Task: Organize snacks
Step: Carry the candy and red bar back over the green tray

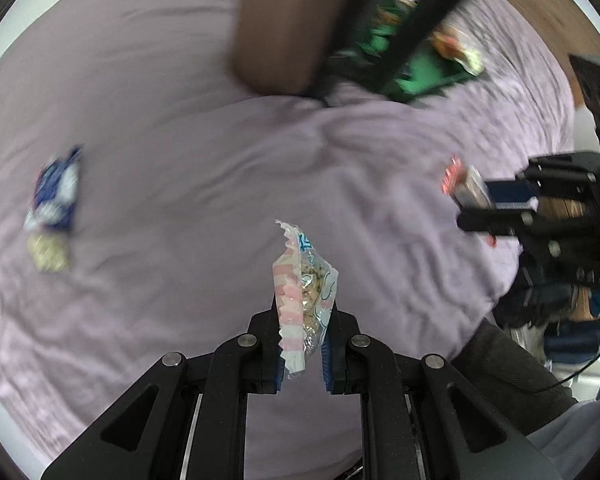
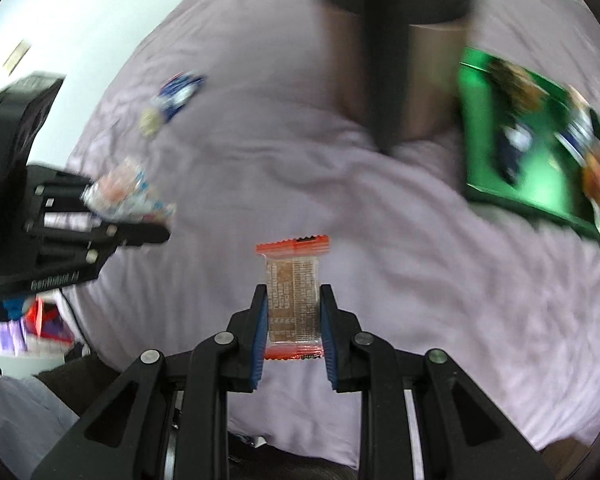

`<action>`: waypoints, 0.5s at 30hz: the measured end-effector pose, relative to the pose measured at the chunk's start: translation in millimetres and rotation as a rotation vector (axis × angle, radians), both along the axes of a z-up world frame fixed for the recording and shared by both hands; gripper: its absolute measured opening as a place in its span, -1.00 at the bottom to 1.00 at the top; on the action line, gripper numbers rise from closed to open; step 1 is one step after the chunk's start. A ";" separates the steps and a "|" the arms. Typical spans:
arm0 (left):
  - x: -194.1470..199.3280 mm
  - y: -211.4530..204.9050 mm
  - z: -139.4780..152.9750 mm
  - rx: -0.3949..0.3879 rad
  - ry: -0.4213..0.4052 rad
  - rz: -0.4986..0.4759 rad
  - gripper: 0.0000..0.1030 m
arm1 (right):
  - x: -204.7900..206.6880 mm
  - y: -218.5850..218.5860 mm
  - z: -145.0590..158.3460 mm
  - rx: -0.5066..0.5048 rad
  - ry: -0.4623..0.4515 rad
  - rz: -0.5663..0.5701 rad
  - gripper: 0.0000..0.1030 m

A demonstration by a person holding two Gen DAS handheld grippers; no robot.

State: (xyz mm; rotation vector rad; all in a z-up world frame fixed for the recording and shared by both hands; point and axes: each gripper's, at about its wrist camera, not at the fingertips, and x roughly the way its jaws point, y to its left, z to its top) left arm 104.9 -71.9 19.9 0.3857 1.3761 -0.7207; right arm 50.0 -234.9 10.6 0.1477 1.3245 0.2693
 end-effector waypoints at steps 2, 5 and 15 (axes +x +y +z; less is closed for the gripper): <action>-5.2 -23.7 3.8 -0.009 0.001 -0.048 -0.78 | -5.6 -23.7 2.1 -0.006 -0.006 -0.062 -1.00; -10.5 -64.5 7.0 -0.027 0.004 -0.110 -0.78 | -11.0 -56.7 4.8 -0.015 -0.017 -0.142 -1.00; -4.0 -168.0 26.9 -0.095 -0.028 -0.197 -0.78 | -18.5 -144.2 9.2 -0.041 -0.059 -0.305 -1.00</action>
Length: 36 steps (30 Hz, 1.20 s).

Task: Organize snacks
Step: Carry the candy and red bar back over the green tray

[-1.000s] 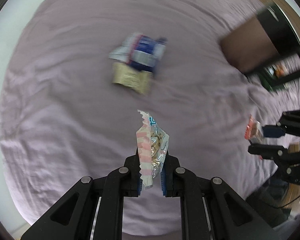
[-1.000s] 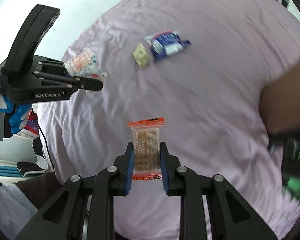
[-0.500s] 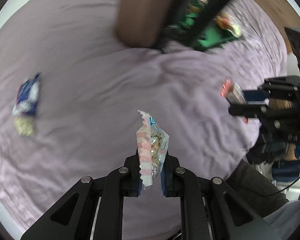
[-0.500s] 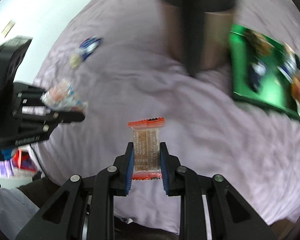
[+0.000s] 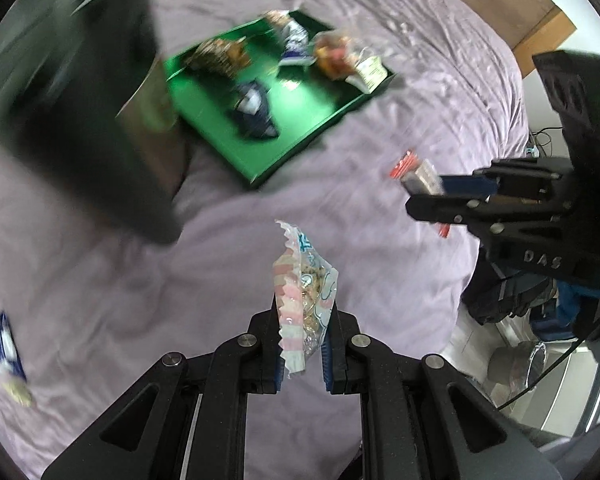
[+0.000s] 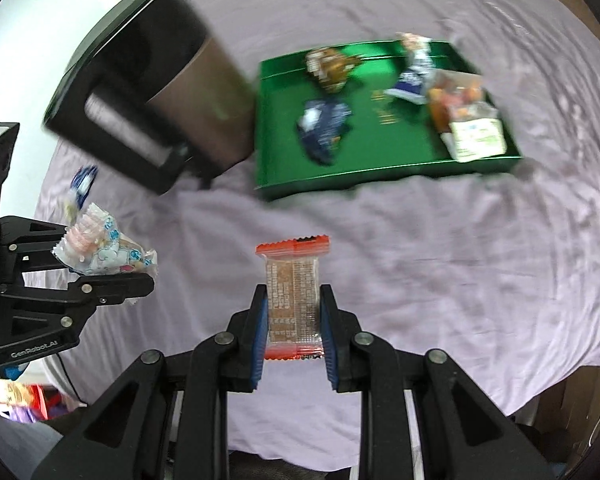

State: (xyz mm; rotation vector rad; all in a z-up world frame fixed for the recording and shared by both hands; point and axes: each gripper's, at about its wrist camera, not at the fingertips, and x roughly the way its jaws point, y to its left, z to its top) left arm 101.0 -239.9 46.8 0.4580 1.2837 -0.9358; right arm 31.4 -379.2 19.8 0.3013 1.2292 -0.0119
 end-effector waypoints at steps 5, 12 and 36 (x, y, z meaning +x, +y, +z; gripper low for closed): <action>5.3 -32.0 6.7 0.003 -0.040 -0.015 -0.78 | -0.9 -30.7 2.4 -0.010 -0.022 -0.050 -1.00; 13.1 -63.6 8.7 0.003 -0.083 -0.010 -0.78 | 8.3 -60.8 4.2 -0.023 -0.049 -0.077 -1.00; 75.2 -136.8 -27.7 0.023 -0.118 0.089 -0.78 | 113.3 -110.8 -20.8 -0.044 -0.107 -0.010 -1.00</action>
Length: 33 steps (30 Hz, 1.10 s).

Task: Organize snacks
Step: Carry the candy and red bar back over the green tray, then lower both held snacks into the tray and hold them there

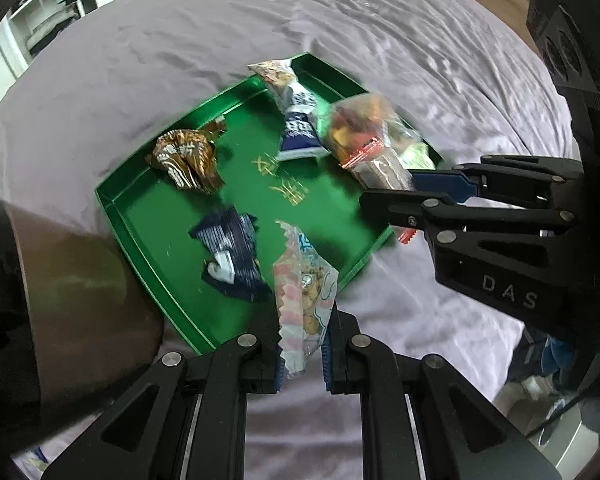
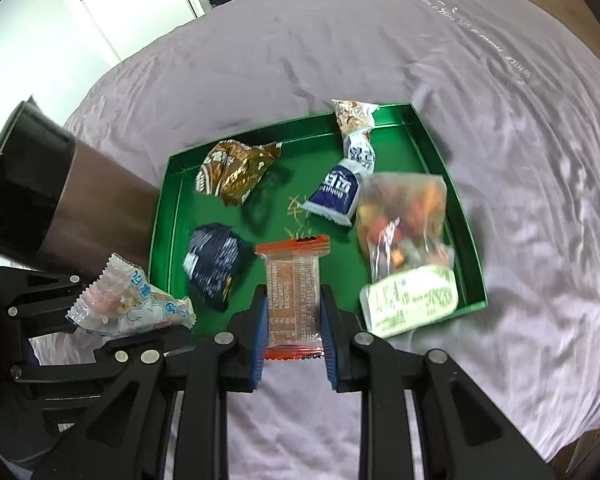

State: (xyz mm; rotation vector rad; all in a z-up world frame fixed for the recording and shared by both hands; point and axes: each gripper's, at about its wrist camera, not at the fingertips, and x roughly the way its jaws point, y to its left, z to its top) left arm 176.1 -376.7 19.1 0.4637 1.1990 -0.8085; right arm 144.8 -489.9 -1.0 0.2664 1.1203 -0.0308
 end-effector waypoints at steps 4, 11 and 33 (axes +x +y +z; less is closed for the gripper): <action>16.4 -4.7 -10.4 0.001 0.008 0.039 -0.78 | 14.0 -5.8 -6.2 0.003 -0.002 0.013 -1.00; 29.1 -12.1 -20.6 0.010 0.011 0.076 -0.78 | 25.8 -13.7 -15.4 0.005 0.000 0.036 -1.00; 50.5 -40.3 -39.8 0.026 -0.070 0.152 -0.78 | 30.0 -36.4 -42.6 -0.061 0.024 0.069 -1.00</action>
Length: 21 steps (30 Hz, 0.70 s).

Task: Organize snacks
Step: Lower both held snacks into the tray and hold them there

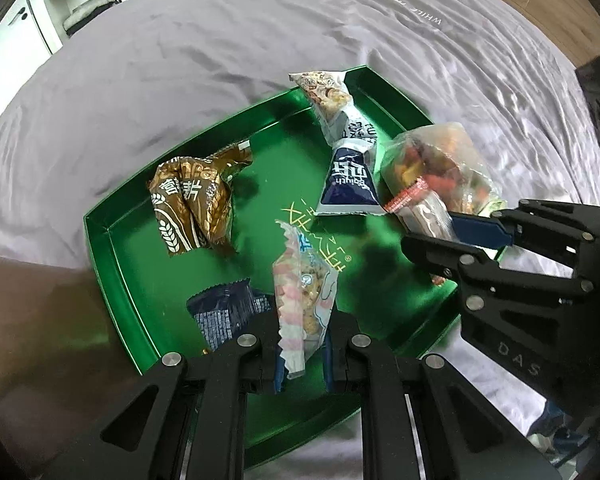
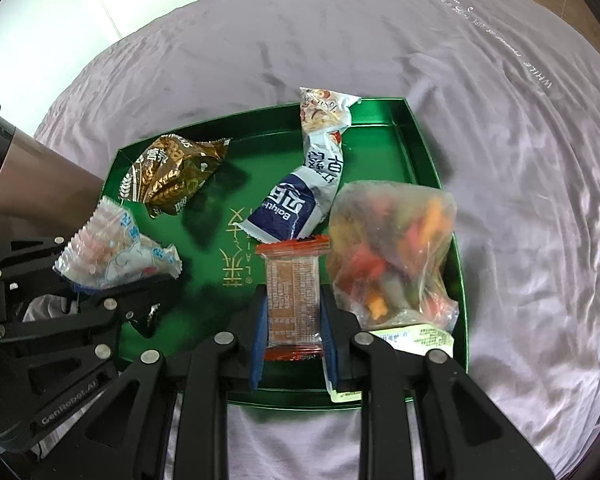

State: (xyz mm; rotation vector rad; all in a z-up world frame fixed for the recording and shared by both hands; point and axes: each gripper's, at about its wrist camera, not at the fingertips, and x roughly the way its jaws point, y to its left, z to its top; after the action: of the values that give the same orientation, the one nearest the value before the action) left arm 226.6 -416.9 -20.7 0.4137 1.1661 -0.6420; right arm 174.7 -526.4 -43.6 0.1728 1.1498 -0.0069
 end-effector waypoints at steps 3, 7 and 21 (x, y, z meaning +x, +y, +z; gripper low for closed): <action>-0.4 -2.7 -3.2 0.019 -0.030 0.003 -0.78 | -2.0 -0.2 -0.7 0.000 -0.006 0.002 -1.00; -0.5 -2.7 -6.7 0.038 -0.049 0.002 -0.78 | -3.6 -0.1 -2.9 0.007 -0.016 -0.002 -1.00; 0.2 -5.4 -10.2 0.065 -0.084 -0.001 -0.78 | -8.4 -1.9 -3.1 0.021 -0.034 -0.002 -1.00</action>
State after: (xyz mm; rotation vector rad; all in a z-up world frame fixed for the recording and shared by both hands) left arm 226.8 -422.3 -30.9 0.4916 1.1093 -0.5837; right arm 166.4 -528.3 -46.7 0.1920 1.1160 0.0068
